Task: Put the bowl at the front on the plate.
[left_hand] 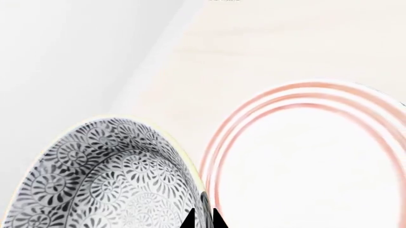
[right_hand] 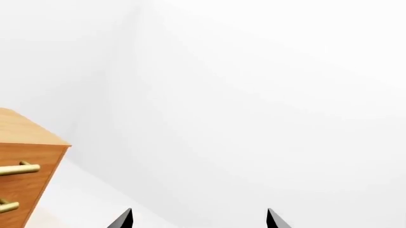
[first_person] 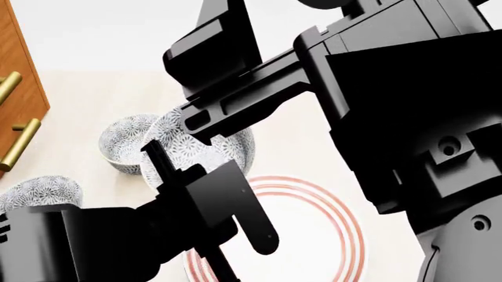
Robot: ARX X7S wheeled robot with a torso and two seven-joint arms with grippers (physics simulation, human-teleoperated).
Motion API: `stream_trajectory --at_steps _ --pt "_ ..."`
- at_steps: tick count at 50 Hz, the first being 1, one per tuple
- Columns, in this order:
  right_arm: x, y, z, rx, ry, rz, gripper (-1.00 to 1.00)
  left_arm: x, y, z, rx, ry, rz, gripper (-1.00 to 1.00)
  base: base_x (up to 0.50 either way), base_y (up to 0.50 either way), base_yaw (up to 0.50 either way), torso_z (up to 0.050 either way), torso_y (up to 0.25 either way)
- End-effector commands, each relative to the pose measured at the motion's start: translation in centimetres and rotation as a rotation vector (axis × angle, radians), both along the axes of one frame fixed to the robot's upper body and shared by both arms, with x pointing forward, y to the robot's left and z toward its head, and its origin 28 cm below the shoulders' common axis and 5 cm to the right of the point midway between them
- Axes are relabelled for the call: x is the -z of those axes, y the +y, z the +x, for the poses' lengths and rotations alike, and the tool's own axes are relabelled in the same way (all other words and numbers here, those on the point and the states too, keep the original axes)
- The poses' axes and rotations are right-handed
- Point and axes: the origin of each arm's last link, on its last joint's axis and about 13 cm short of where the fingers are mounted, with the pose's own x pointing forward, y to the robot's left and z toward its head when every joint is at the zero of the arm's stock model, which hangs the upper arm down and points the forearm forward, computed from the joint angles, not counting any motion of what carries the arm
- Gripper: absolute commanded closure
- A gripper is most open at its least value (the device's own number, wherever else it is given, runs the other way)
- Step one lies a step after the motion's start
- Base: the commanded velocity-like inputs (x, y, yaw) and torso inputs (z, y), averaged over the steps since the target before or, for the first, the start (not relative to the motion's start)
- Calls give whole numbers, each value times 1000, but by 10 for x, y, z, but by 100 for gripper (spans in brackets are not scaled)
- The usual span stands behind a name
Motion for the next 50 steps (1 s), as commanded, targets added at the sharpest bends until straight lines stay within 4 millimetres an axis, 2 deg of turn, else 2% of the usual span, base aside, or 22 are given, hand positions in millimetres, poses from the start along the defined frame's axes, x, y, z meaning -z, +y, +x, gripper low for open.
stream_trajectory --at_steps 1,18,50 --pt "-1 0 -1 1 -2 -4 -100 -1 -7 4 8 -21 5 100 0 0 0 0 10" --pt "3 0 -2 7 7 -1 -100 -2 -13 19 -21 1 49 100 0 0 0 0 0" --pt "2 1 4 1 11 0 -100 1 -41 7 111 94 39 100 0 0 0 0 1"
